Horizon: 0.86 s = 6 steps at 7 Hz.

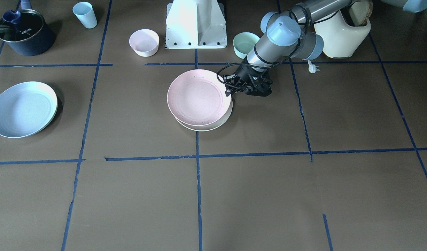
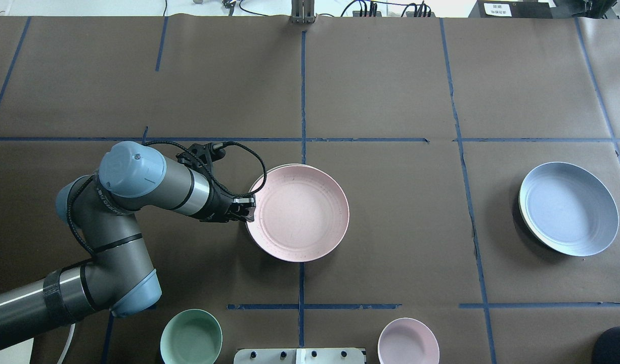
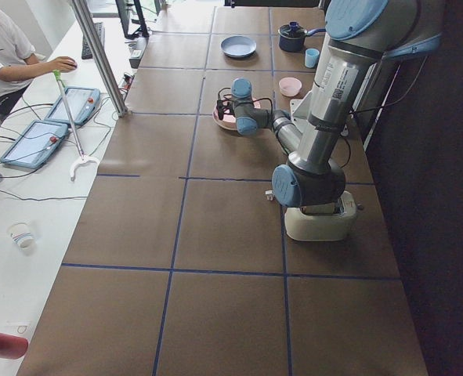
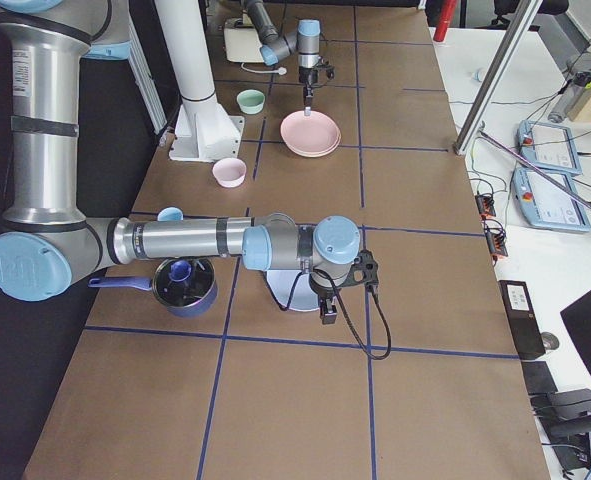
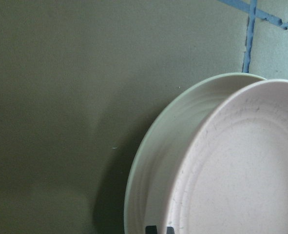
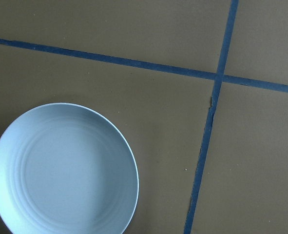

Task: Stack three plates with pink and blue
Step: 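Carry the pink plate with the left gripper onto the cream plate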

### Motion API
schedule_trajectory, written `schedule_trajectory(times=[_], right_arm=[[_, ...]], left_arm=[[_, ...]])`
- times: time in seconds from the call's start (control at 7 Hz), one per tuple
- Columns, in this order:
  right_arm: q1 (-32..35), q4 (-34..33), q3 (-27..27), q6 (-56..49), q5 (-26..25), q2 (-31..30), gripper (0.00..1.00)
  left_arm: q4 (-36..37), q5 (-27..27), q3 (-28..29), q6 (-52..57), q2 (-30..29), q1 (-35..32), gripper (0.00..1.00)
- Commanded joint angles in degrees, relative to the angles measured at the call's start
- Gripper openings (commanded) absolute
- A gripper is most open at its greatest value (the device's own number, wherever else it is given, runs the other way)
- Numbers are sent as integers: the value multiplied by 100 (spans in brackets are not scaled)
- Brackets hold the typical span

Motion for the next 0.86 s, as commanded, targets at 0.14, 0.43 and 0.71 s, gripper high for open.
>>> schedule_trajectory(times=[0.14,0.43,0.71], right_arm=[[-120,222,-141,14,42,0,100],[-243,905,-640,434,323,0,100],[-751,1976,-906,1669,237,-70,100]], left_arm=[[-57,278,-261,-3,-13,-56,100],[-22,271,-823,-46,48,-415,100],[-22,262,-886,-47,162,-443,100]])
